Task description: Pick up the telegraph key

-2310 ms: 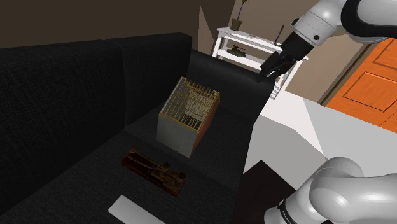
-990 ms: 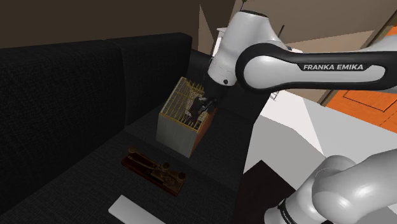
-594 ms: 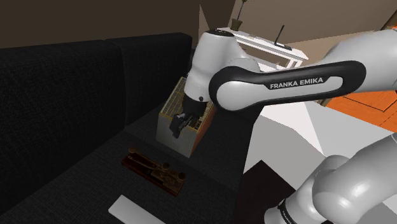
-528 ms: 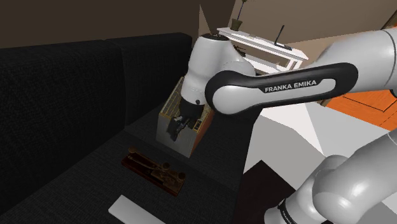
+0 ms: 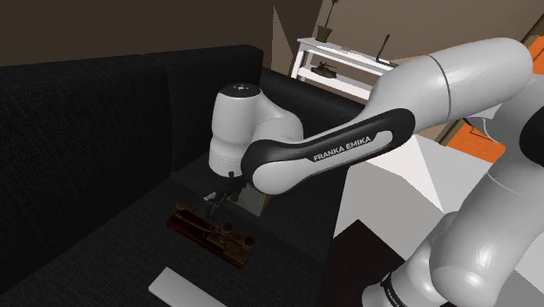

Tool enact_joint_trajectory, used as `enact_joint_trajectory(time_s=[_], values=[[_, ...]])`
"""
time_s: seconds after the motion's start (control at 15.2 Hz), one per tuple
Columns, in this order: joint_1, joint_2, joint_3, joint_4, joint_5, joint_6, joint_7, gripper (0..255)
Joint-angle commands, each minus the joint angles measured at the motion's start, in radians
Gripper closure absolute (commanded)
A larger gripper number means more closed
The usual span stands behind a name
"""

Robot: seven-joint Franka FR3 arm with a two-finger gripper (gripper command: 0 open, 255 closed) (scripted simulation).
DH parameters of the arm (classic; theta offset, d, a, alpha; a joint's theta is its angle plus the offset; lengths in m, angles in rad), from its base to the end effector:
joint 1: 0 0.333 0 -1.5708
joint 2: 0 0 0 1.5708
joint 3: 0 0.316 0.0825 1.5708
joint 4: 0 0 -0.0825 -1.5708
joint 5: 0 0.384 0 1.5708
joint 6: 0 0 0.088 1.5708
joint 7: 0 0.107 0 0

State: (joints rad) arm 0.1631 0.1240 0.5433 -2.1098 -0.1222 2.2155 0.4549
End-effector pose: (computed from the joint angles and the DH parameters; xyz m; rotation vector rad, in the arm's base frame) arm 0.4312 0.3574 0.3662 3.0741 0.4985 0.0310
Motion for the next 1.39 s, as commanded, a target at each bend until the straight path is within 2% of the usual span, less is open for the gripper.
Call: enact_joint_trajectory(time_s=[0.0, 0.46, 0.66, 0.73, 1.32], values=[[0.026, 0.08, 0.005, 0.043, -0.052, 0.004, 0.04, 0], [0.041, 0.141, -0.013, 0.015, -0.1, 0.083, 0.074, 0], [0.043, 0.147, -0.015, 0.013, -0.105, 0.089, 0.077, 0], [0.042, 0.145, -0.015, 0.011, -0.104, 0.09, 0.077, 255], [0.043, 0.147, -0.015, 0.013, -0.105, 0.089, 0.077, 255]])
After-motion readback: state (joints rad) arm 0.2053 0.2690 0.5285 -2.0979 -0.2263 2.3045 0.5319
